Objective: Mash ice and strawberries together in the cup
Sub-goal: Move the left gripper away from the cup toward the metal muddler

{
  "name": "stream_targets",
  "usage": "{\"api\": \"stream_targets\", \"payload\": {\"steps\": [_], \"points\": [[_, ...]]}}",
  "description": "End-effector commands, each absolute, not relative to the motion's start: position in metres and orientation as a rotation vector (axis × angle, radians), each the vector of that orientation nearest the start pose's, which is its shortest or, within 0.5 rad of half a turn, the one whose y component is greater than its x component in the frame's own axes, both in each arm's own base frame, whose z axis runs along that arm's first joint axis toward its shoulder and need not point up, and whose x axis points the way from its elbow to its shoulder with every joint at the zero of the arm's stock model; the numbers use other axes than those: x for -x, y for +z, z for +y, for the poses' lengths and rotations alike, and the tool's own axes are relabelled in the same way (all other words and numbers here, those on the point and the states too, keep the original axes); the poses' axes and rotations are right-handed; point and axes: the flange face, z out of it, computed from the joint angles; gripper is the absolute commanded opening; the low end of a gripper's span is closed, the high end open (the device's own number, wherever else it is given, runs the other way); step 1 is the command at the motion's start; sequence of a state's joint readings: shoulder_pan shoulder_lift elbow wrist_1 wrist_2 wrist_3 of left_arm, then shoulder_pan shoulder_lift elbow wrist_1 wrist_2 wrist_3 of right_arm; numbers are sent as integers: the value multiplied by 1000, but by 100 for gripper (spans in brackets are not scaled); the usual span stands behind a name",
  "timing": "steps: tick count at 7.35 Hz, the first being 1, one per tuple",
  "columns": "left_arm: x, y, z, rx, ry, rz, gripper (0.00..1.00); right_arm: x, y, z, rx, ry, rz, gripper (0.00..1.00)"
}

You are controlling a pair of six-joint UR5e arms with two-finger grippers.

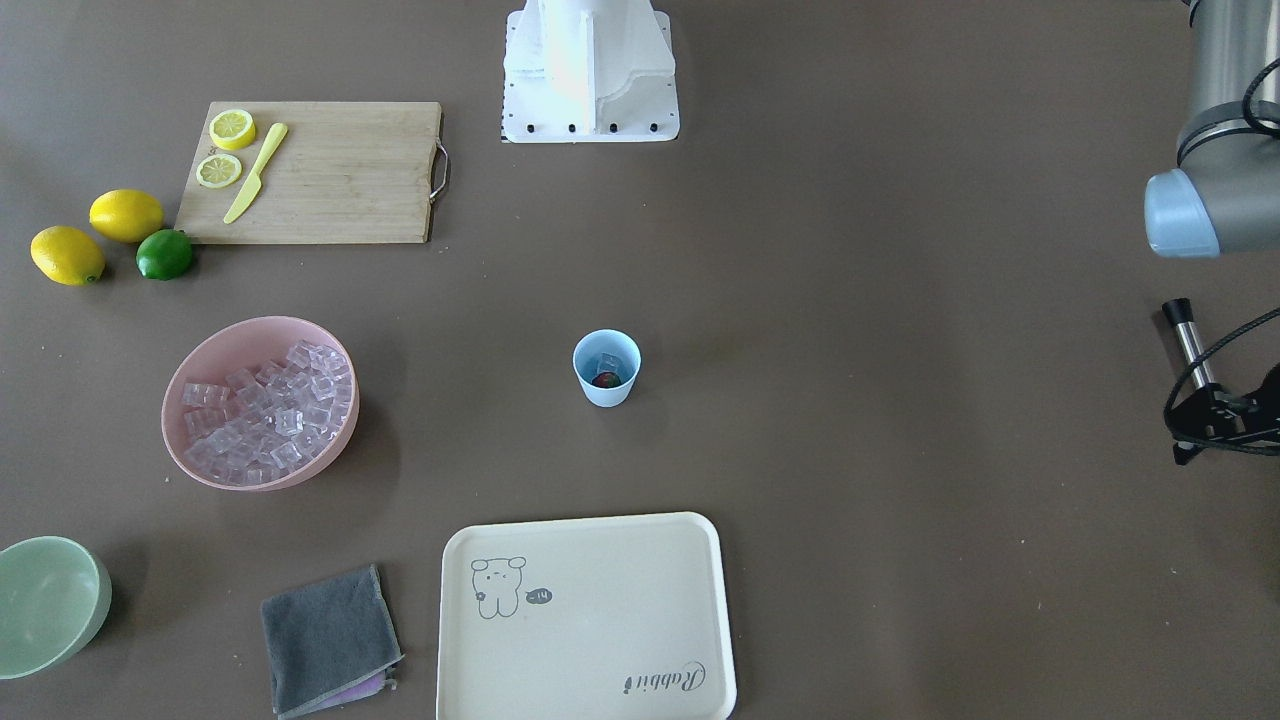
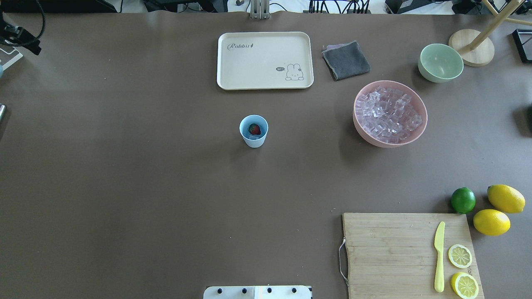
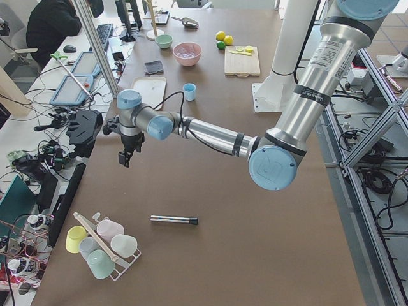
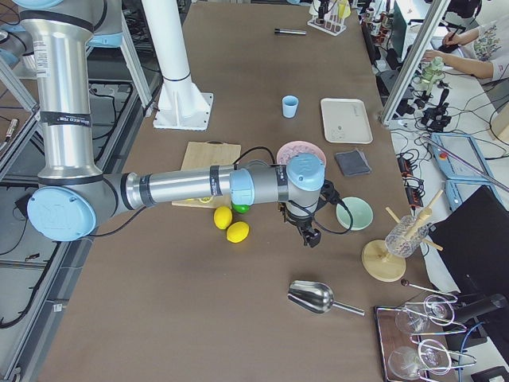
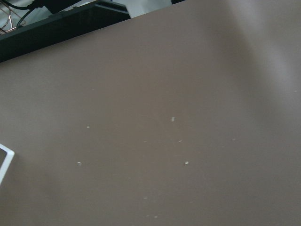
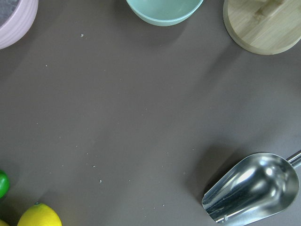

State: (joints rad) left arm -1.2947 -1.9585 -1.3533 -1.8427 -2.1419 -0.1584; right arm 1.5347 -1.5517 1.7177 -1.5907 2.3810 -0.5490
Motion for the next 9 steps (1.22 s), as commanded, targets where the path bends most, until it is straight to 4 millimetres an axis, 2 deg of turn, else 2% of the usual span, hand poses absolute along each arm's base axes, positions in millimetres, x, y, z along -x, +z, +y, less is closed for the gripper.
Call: {"api": "stream_targets", "payload": {"steps": [1, 2, 3, 5, 6, 7, 9], "points": [[-82, 622, -639, -273, 254, 659, 97, -43, 565, -514, -362, -614, -753, 94], [-79, 636, -629, -248, 266, 697, 97, -43, 563, -516, -367, -615, -752, 94], [-69, 659, -608, -227, 278, 730, 97, -43, 561, -516, -373, -620, -750, 94], [-73, 670, -586, -191, 254, 849, 97, -43, 558, -518, -377, -623, -746, 93], [-71, 679, -576, -184, 242, 846, 97, -43, 554, -518, -385, -622, -749, 93], [-69, 692, -569, -169, 233, 835, 97, -43, 556, -516, -384, -629, -749, 93], [-69, 701, -564, -172, 209, 824, 97, -43, 555, -518, -385, -631, -745, 93]]}}
